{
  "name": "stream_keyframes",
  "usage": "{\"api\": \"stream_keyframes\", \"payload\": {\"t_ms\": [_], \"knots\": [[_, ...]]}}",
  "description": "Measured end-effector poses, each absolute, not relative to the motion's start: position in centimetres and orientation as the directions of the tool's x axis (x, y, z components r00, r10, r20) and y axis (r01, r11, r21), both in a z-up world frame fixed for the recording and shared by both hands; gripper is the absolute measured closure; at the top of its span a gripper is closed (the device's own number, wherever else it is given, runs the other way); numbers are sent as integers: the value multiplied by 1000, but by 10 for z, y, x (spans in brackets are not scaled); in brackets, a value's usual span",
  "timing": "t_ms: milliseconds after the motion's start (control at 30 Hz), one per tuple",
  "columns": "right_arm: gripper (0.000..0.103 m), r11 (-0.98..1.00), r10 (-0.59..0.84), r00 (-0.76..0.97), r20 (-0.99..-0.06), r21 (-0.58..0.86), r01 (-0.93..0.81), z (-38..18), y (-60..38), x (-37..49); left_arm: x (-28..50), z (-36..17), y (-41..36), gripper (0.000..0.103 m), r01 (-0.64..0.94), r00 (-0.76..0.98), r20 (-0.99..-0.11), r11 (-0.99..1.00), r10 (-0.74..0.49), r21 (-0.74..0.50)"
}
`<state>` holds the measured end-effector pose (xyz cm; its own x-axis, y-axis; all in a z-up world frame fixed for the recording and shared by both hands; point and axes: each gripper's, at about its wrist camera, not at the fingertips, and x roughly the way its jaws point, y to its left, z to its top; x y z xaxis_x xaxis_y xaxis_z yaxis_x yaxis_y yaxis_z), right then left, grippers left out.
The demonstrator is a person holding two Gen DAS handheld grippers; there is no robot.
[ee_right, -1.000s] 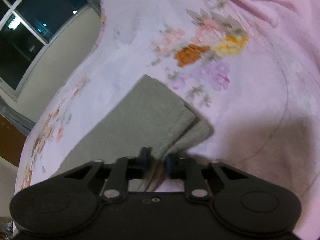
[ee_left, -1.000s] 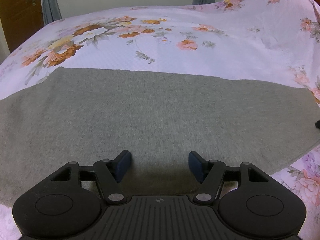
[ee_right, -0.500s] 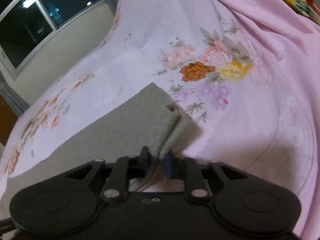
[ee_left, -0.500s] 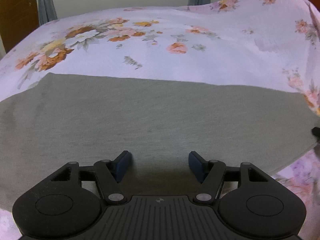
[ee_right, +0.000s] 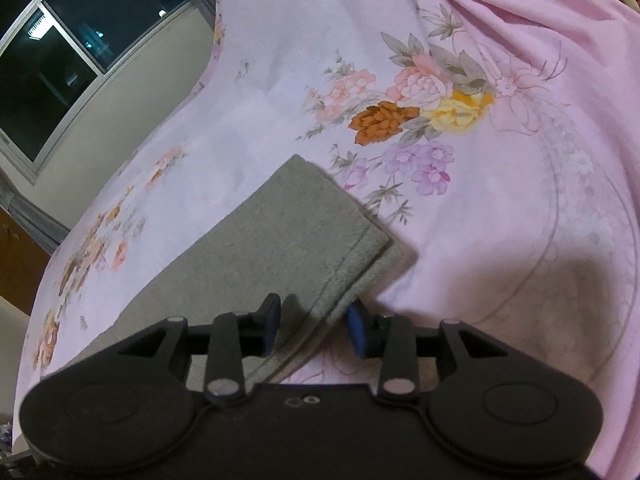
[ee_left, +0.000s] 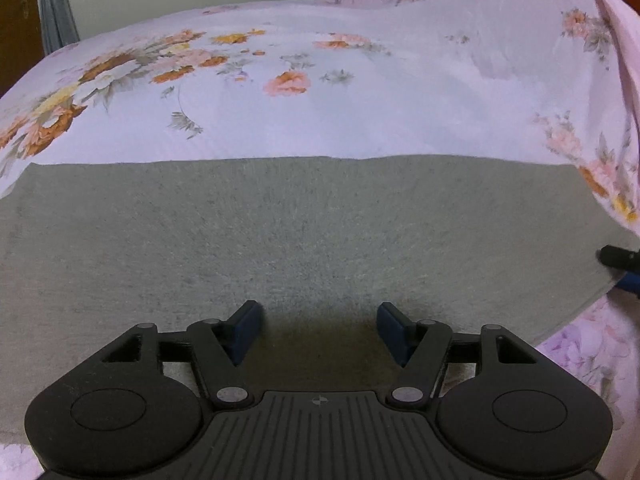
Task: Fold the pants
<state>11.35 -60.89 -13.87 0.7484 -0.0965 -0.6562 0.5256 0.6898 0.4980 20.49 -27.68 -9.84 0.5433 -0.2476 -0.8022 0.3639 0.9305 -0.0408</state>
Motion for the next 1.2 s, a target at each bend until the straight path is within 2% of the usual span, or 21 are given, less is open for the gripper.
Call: {"api": "stream_keyframes", "payload": {"t_ms": [100,200,267,400,567,800,967,1200], "knots": [[71,691,-98,745,-660,493,528,-138,-610,116,203,-100,-278,39,363,550,-800,931,-241,-31],[81,698,-106,769,-631,504,509,-133,-610,116,203,-101,-279,39,364,555,-797,931,-239,-26],[81,693,-106,739,-665,483,535,-141,-612,122,202,-102,-280,39,365,559,-795,931,-234,-18],[78,663,-83,752,-654,527,532,-147,-616,122,201,-105,-282,39,366,567,-791,931,-229,-7],[89,661,-99,754,-650,523,538,-145,-617,122,202,-102,-282,39,373,564,-793,928,-232,-7],[91,746,-128,812,-570,484,457,-102,-588,128,202,-84,-259,39,361,574,-781,932,-246,-28],[91,825,-74,851,-520,448,345,-68,-548,147,205,-71,-218,39,325,603,-761,945,-237,-36],[91,875,50,881,-470,446,188,-39,-488,172,213,-73,-142,39,203,620,-768,979,-158,-37]]}}
